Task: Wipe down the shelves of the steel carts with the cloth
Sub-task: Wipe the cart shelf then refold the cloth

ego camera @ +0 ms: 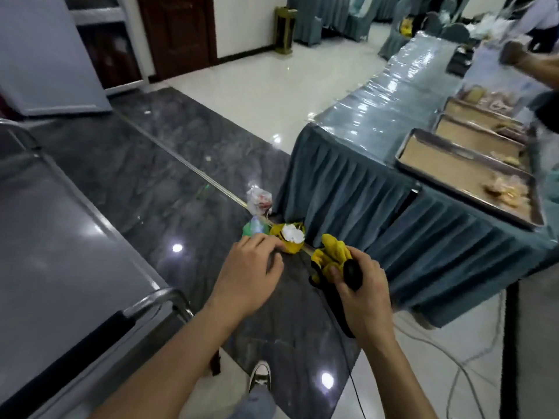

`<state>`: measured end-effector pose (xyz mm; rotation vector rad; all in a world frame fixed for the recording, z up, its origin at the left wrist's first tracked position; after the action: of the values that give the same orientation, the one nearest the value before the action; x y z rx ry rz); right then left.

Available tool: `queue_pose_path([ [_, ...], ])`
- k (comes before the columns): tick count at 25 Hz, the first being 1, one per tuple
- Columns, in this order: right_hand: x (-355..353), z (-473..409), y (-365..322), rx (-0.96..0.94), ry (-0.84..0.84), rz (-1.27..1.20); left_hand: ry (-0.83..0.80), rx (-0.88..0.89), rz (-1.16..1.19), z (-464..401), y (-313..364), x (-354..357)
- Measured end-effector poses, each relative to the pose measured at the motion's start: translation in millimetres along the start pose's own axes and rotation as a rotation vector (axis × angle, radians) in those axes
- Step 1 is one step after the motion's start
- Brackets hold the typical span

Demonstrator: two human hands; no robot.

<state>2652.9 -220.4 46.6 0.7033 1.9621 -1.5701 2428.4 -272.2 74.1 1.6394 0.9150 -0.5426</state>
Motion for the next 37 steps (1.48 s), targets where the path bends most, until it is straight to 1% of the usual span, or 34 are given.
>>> queue_pose_path([
  [5, 45.6, -131.2, -28.6, -0.095, -0.075, -0.029, 0.092, -0.093, -0.047, -97.4, -38.7, -13.8],
  [9, 92.6, -209.7, -54.2, -0.202, -0.188, -0.066, 0.13, -0.213, -0.087, -143.9, -81.7, -26.1],
  [13, 151.7, -290.5, -81.0, -0.287, -0.306, -0.104, 0.215, -0.349, -0.136, -192.1, -130.1, -36.1],
  [15, 184.4, -333.2, -95.4, -0.36, -0.366, -0.136, 0.267, -0.404, -0.157, -220.9, -152.4, -39.6],
  [18, 234.5, -394.6, -115.8, -0.444, -0.485, -0.151, 0.377, -0.488, -0.18, -265.2, -178.2, -47.5],
  [22, 307.0, -466.3, -157.8, -0.541, -0.637, -0.201, 0.474, -0.631, -0.252, -311.2, -212.9, -64.7],
  [24, 346.6, -485.1, -188.1, -0.617, -0.715, -0.243, 0.525, -0.718, -0.28, -312.4, -235.3, -74.0],
  [27, 407.0, -487.0, -232.2, -0.749, -0.877, -0.274, 0.619, -0.887, -0.318, -298.0, -269.2, -87.6],
  [30, 469.5, -476.3, -282.9, -0.871, -1.012, -0.246, 0.709, -0.971, -0.343, -286.7, -311.0, -109.5],
  [34, 532.1, -454.2, -352.5, -1.018, -1.097, -0.26, 0.806, -1.052, -0.405, -279.5, -364.9, -148.7],
  [37, 571.5, -442.2, -397.6, -1.073, -1.155, -0.229, 0.861, -1.101, -0.408, -274.7, -398.9, -174.4],
])
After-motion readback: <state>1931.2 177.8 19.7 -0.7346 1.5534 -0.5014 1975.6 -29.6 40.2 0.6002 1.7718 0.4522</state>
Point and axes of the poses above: each hand's wrist, its own z-axis away from the middle knuckle, its own x-axis out of the palm, y = z × x, the point moved 2 cm from there along -z, towards the middle knuckle, and after that the axes turned 3 degrees about x, right-handed, at the moved point
